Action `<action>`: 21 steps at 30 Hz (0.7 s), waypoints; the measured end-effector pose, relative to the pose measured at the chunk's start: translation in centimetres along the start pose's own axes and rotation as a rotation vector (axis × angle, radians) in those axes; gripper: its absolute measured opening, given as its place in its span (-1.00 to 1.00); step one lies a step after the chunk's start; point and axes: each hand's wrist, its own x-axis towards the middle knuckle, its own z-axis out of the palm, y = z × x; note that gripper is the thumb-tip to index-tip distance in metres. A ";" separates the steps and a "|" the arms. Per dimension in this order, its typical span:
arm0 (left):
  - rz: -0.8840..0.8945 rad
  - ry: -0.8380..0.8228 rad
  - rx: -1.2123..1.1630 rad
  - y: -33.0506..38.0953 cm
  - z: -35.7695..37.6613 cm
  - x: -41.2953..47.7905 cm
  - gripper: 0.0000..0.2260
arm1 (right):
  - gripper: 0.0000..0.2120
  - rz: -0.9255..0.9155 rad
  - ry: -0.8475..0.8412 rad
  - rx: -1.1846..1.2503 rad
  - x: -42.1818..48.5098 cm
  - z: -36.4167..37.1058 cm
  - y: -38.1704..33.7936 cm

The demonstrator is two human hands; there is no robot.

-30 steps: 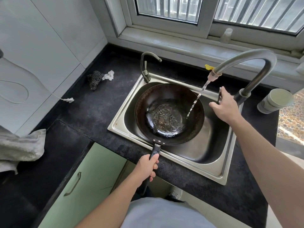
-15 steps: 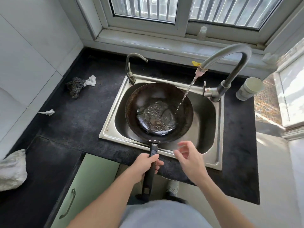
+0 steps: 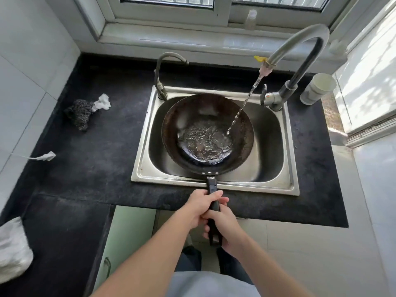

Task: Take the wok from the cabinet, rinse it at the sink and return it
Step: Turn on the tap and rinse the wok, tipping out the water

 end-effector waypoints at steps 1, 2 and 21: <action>-0.001 -0.013 0.013 0.1 -0.1 0.1 -0.78 | -0.87 -0.008 0.046 -0.008 0.1 0.4 0.1; 0.004 -0.026 0.010 0.2 -0.2 0.1 -0.78 | -0.93 -0.040 0.092 -0.037 0.2 0.7 0.2; 0.060 -0.072 -0.117 -0.2 1.4 -1.0 -0.87 | -0.80 -0.275 0.133 -0.065 -0.6 -1.2 3.1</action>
